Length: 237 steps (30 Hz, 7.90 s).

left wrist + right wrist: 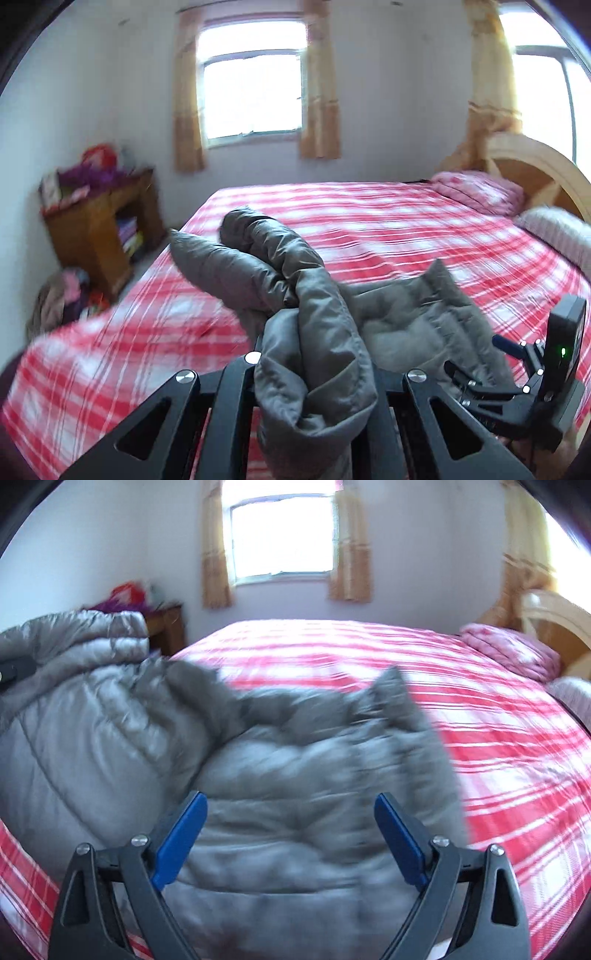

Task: Fold large clothes

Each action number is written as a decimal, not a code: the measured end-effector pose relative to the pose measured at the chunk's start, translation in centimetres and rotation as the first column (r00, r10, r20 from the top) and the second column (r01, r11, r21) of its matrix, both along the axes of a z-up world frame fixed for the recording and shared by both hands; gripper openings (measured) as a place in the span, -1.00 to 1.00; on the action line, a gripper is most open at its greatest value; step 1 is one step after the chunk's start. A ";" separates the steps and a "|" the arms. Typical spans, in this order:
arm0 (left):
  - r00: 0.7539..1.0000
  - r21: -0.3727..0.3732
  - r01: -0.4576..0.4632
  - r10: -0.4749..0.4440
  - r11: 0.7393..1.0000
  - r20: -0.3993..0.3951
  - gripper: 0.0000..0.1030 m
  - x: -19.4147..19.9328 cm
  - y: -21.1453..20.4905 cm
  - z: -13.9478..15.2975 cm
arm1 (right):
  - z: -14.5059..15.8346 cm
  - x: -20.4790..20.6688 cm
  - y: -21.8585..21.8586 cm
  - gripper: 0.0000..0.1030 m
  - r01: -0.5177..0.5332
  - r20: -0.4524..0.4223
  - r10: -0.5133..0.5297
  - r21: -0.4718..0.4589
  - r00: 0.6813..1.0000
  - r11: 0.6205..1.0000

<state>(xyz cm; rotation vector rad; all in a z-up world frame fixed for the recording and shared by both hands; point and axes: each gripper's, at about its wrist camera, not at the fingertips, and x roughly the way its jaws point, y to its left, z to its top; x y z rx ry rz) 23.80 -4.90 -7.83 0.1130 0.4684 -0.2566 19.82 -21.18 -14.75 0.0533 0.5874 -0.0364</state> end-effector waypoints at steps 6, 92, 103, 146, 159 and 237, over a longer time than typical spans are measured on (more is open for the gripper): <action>0.983 0.186 0.160 -0.173 0.970 0.059 -0.83 0.5 -10.8 -1.0 | -1.3 -0.5 -10.1 0.84 0.220 -0.026 -0.220 0.023 0.975 0.975; 0.908 0.250 -0.305 0.359 0.919 -0.214 0.97 20.8 -17.0 -14.1 | -5.3 13.5 -13.6 0.16 0.263 -0.194 -0.241 0.098 0.951 0.960; 0.909 0.277 -0.286 0.351 0.917 -0.223 0.97 20.7 -17.3 -13.6 | -5.5 13.9 -13.5 0.17 0.265 -0.213 -0.240 0.098 0.947 0.959; 0.904 0.240 -0.299 0.354 0.924 -0.241 0.99 24.8 -18.1 -14.5 | -5.8 18.5 -15.1 0.08 0.233 -0.234 -0.189 0.175 0.954 0.957; 0.911 0.167 -0.202 0.247 0.965 -0.330 0.98 22.7 -15.5 -11.2 | -4.6 18.6 -14.8 0.21 0.200 -0.277 -0.157 0.134 0.948 0.970; 0.939 -0.046 -0.276 0.259 0.960 -0.226 -0.74 2.4 21.3 -7.7 | 0.2 12.2 11.3 -0.62 -0.451 0.045 0.487 0.461 0.872 0.764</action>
